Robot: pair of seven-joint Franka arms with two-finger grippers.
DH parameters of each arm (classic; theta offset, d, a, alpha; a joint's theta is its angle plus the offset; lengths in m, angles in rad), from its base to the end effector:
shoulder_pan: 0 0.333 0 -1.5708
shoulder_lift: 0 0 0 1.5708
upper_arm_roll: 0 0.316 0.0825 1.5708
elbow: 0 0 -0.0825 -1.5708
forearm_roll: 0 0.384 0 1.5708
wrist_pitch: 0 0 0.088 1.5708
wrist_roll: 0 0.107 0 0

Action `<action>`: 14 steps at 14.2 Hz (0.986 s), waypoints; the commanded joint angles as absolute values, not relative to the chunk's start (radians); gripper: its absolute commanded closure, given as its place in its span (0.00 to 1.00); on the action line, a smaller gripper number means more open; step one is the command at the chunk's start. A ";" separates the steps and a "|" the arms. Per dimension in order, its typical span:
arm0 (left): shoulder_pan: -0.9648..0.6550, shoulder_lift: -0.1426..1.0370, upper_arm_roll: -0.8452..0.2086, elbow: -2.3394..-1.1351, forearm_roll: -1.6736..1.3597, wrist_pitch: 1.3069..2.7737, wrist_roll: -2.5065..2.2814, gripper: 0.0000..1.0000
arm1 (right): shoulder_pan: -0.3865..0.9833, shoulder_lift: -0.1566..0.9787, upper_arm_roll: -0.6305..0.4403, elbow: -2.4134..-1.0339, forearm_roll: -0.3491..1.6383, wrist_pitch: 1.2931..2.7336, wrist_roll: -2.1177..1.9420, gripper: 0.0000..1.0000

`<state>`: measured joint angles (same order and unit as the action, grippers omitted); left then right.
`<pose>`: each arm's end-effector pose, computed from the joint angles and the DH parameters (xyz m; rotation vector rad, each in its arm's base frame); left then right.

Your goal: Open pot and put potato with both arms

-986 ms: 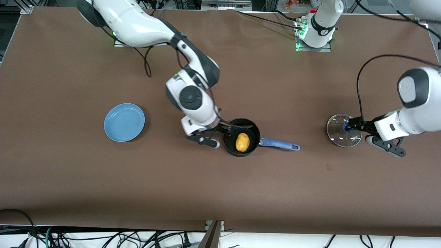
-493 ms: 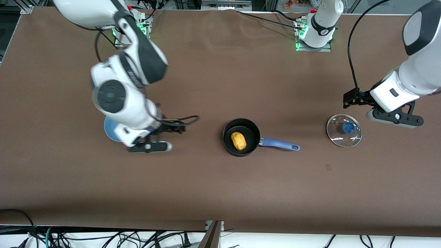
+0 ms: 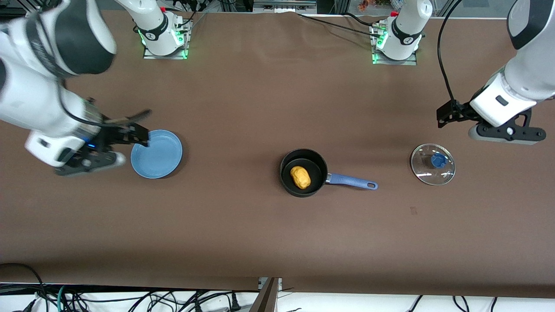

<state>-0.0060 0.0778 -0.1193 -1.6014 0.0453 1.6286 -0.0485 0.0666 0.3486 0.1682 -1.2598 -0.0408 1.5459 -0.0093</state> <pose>0.5762 -0.0655 0.5712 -3.0981 0.1246 0.0725 0.6399 0.1285 0.5600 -3.1084 -0.3685 0.0929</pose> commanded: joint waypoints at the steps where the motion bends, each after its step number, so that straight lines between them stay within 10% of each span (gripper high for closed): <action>1: -0.028 -0.006 -0.069 -1.745 0.060 1.728 -0.064 0.00 | 0.025 0.243 0.149 -1.347 -0.048 1.522 -0.045 0.00; 14: -0.065 0.015 0.045 -1.634 0.000 1.700 -0.118 0.00 | -0.002 0.057 0.051 -1.476 -0.043 1.480 -0.091 0.00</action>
<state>-0.0708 -0.0127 0.0335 -1.7000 0.0192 1.7205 -0.1045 0.0016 0.0781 0.0505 -1.4418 -0.0427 1.4922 -0.0743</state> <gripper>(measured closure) 0.000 0.000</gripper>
